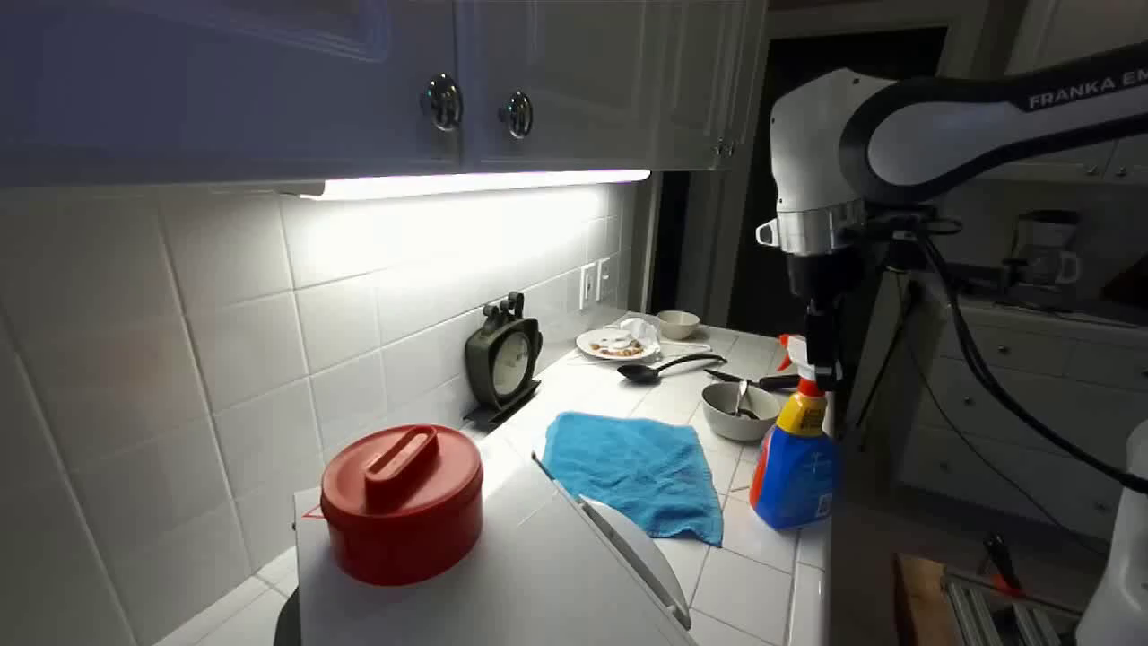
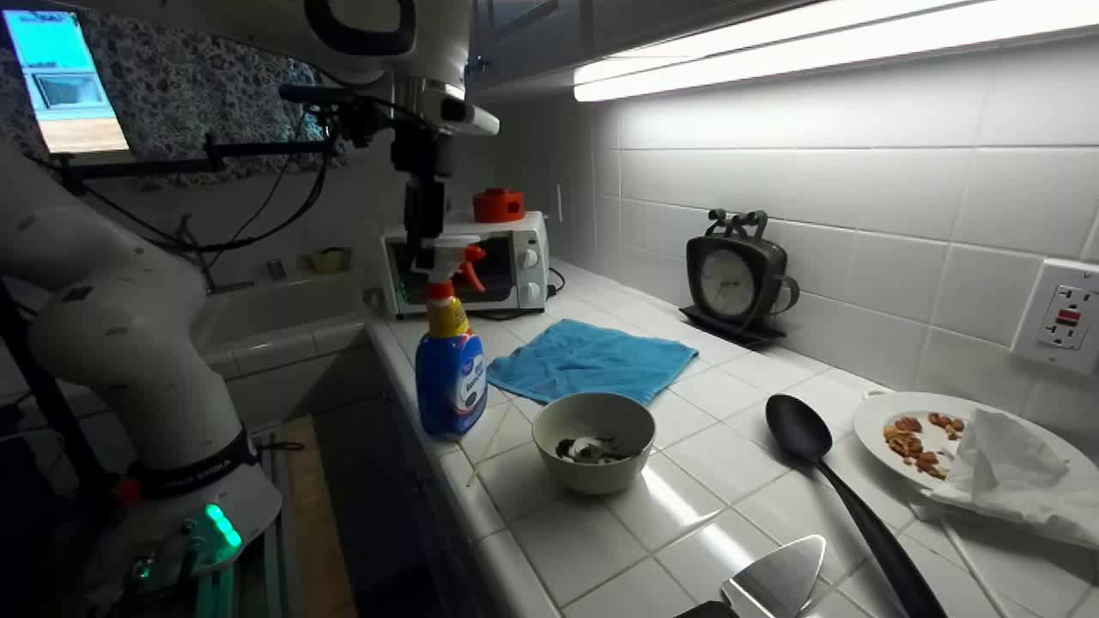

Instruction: Squeeze the spray bottle

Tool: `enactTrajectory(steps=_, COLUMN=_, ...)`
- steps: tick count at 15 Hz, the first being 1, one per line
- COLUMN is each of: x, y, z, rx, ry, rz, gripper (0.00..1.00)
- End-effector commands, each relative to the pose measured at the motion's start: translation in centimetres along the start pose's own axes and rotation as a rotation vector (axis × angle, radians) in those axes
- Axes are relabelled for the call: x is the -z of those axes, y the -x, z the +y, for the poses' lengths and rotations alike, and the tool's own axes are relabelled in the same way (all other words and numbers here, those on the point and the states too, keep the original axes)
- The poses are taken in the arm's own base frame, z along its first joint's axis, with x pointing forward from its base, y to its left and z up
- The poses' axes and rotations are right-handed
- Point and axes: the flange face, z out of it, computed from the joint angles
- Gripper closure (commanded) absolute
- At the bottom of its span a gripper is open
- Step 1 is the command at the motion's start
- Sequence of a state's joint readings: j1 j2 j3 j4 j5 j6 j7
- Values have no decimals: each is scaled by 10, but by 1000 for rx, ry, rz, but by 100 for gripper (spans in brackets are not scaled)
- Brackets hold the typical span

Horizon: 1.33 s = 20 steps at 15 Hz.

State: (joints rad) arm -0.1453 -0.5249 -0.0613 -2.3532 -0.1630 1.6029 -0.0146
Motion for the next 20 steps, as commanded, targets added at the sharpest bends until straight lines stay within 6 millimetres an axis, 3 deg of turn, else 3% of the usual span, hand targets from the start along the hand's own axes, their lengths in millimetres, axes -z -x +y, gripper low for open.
enactTrajectory(steps=1, x=0, y=0, z=0, rx=0, ry=0, rz=-1, gripper=0)
enactTrajectory(steps=12, x=0, y=0, z=0, rx=-2, ry=15, rz=6, gripper=0)
enactTrajectory(steps=20, x=0, y=2, z=2, rx=-122, ry=37, rz=12, gripper=0)
